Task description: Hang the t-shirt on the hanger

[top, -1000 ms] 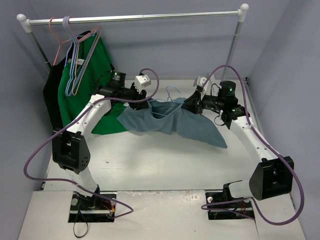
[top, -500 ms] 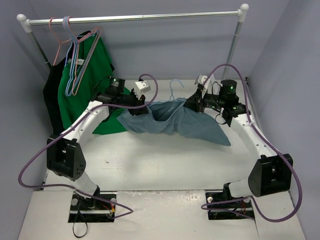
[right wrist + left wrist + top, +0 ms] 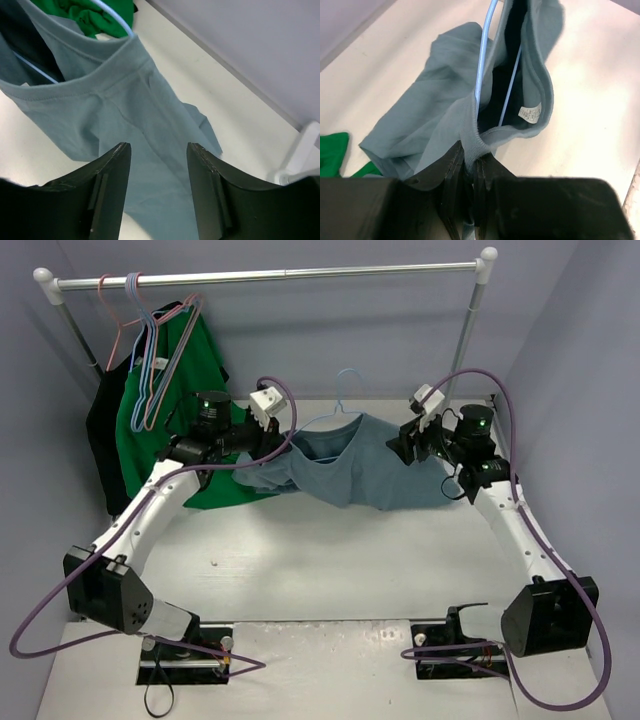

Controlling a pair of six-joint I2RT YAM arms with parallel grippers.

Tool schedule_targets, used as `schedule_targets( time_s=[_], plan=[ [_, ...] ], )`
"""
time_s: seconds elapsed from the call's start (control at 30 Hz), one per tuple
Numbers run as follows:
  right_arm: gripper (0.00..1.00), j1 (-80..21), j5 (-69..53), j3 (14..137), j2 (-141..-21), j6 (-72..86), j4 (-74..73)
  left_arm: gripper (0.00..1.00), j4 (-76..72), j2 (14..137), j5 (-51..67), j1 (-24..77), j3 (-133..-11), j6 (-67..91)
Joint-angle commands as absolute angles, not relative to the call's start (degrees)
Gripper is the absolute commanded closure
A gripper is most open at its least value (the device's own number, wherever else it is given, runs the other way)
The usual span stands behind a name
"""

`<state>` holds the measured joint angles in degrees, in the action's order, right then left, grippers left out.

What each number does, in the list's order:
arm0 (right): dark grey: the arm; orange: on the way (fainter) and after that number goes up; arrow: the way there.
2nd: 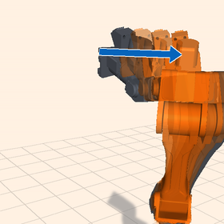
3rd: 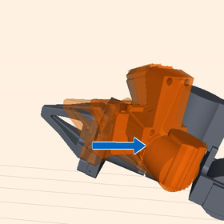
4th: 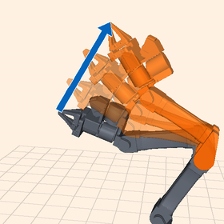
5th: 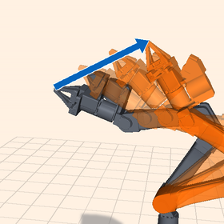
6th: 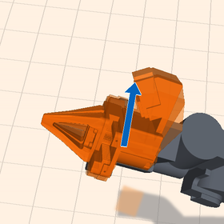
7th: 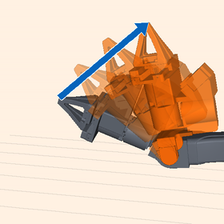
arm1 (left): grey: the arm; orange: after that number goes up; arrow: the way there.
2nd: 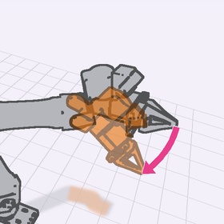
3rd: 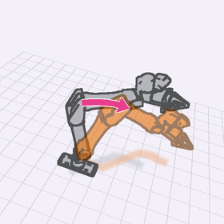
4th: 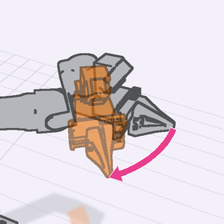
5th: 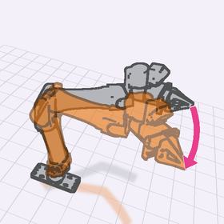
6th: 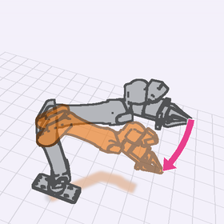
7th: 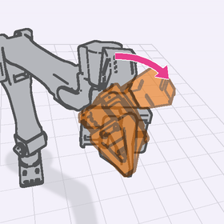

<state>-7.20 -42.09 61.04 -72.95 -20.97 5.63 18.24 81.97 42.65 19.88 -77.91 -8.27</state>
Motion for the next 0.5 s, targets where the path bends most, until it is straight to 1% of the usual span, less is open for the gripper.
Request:
schedule_targets(
  time_s=[0.0,0.07,0.1,0.13,0.23,0.27,0.33,0.37,0.4,0.47],
  plan=[
    [0.49,-7.2,-37.2,64.3,-69.4,-18.9,7.4,1.00,11.2,78.6,41.0,19.8,-80.9,-5.2],
    [0.45,-7.2,-33.6,66.4,-67.2,-18.1,7.1,1.00,12.8,78.3,39.5,19.9,-84.2,-4.9],
    [0.43,-7.1,-32.1,67.2,-66.0,-17.6,7.1,1.00,14.2,78.4,36.9,19.9,-85.9,-4.2],
    [0.40,-7.2,-29.3,68.1,-65.4,-17.1,7.1,1.00,15.4,78.7,35.9,19.9,-90.5,-4.3],
    [0.37,-7.2,-23.8,71.1,-63.0,-15.4,7.6,1.00,21.5,80.6,31.8,20.0,-100.2,-4.2],
    [0.36,-7.1,-22.7,71.8,-62.3,-15.1,8.3,1.00,23.2,81.6,31.2,20.0,-107.4,-4.3],
    [0.35,-7.1,-20.8,71.9,-60.1,-14.6,9.4,1.00,29.2,82.9,32.6,20.0,-115.1,-5.3],
    [0.35,-7.2,-18.7,71.6,-59.4,-14.2,10.1,1.00,31.5,83.8,33.7,20.2,-122.4,-5.8],
    [0.34,-7.2,-17.8,71.0,-58.0,-14.1,11.4,1.00,34.4,84.1,35.1,20.3,-125.2,-6.1],
    [0.33,-7.2,-15.7,70.2,-57.0,-14.3,13.0,1.00,35.6,83.2,40.8,20.4,-129.7,-6.1]
  ],
)
